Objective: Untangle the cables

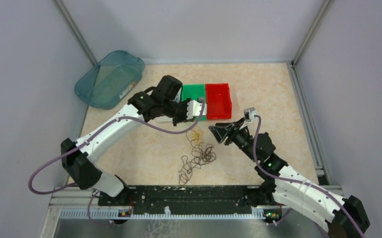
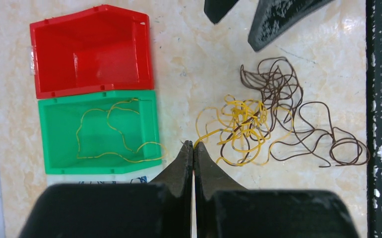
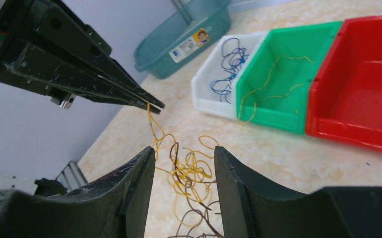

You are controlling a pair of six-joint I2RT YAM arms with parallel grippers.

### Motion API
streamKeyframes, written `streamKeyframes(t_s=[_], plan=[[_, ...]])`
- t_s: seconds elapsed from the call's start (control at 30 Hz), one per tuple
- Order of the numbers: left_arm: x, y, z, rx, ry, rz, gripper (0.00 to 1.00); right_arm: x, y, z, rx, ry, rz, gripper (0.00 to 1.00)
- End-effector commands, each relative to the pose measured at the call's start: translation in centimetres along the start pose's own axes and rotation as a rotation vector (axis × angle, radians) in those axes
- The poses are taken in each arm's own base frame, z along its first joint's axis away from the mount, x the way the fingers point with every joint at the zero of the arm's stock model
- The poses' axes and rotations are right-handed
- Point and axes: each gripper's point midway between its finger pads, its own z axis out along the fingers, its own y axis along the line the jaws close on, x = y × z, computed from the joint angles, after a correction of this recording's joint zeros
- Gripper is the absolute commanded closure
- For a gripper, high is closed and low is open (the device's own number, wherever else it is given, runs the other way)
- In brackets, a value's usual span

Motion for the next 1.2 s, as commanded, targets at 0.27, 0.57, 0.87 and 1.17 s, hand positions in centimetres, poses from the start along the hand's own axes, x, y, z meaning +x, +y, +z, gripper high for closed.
streamKeyframes(t_s=[0.27, 0.57, 0.87, 1.17], plan=[[-3.1, -1.0, -2.5, 0.027, -0.061, -0.143, 1.0, -3.2, 7.9, 1.9, -0.281, -0.027, -0.094, 0.5], [-3.0, -1.5, -3.1, 0.009, -0.058, -0.247, 1.0, -1.2, 6.5, 3.9, -0.11, 0.008, -0.227, 0.51], [-4.4, -3.1, -4.6, 0.066, -0.1, -0.268, 1.0, -1.4, 4.0, 5.6, 0.078, -0.049, -0.311, 0.52], [-4.9, -4.2, -4.7, 0.119, -0.139, -0.248, 1.0, -0.7, 5.2, 7.8, 0.061, -0.086, -0.314, 0.52]])
